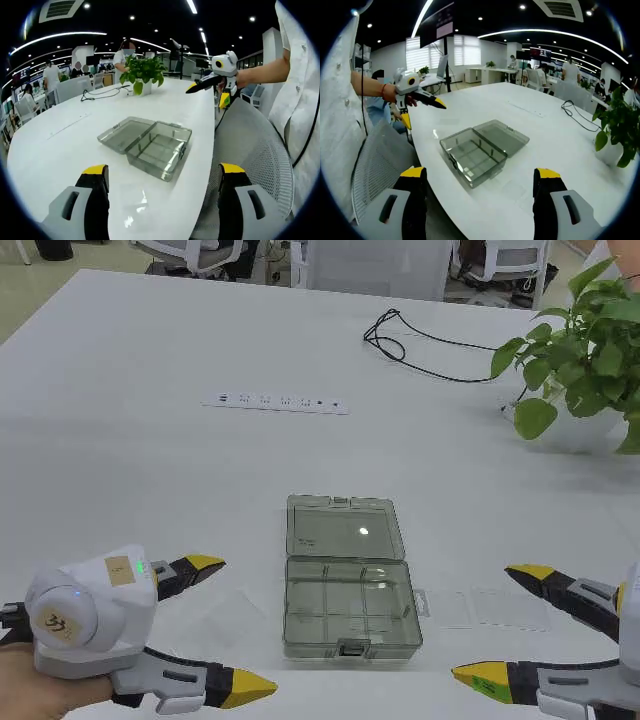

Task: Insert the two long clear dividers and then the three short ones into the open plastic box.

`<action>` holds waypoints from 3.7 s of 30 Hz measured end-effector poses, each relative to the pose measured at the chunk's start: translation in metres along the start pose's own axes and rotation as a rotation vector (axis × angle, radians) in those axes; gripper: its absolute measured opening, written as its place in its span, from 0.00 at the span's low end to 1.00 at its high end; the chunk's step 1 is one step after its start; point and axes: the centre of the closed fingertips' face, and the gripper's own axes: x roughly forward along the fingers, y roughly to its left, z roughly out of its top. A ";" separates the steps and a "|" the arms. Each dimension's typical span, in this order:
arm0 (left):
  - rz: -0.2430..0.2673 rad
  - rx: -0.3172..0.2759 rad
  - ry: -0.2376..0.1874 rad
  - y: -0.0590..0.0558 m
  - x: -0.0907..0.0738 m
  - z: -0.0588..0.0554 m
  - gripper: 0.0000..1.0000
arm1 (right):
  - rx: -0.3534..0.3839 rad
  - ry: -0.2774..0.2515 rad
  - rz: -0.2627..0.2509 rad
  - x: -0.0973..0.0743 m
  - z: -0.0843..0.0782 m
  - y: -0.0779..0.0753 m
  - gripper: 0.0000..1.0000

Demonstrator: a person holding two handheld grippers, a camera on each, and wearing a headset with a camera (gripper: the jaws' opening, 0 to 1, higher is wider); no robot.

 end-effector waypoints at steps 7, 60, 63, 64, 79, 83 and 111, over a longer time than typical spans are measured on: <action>-0.005 -0.002 0.000 -0.001 0.000 0.001 0.91 | -0.001 -0.002 -0.001 0.000 0.000 0.000 0.88; -0.009 -0.014 0.024 0.006 0.000 -0.005 0.89 | 0.003 0.008 0.011 0.007 -0.004 -0.001 0.87; -0.008 -0.017 0.027 0.006 0.001 -0.004 0.89 | 0.006 0.009 0.011 0.006 -0.005 -0.001 0.87; -0.008 -0.016 0.028 0.006 0.001 -0.004 0.89 | 0.007 0.009 0.011 0.006 -0.006 -0.001 0.87; 0.010 -0.023 0.051 0.012 -0.001 -0.006 0.86 | 0.020 -0.004 0.009 0.007 -0.007 -0.003 0.87; 0.039 -0.034 0.064 0.024 -0.008 -0.008 0.86 | 0.026 -0.006 0.010 0.006 -0.008 -0.003 0.86; 0.232 -0.134 0.433 0.111 -0.041 -0.076 0.54 | 0.044 -0.013 0.009 0.010 -0.007 -0.005 0.86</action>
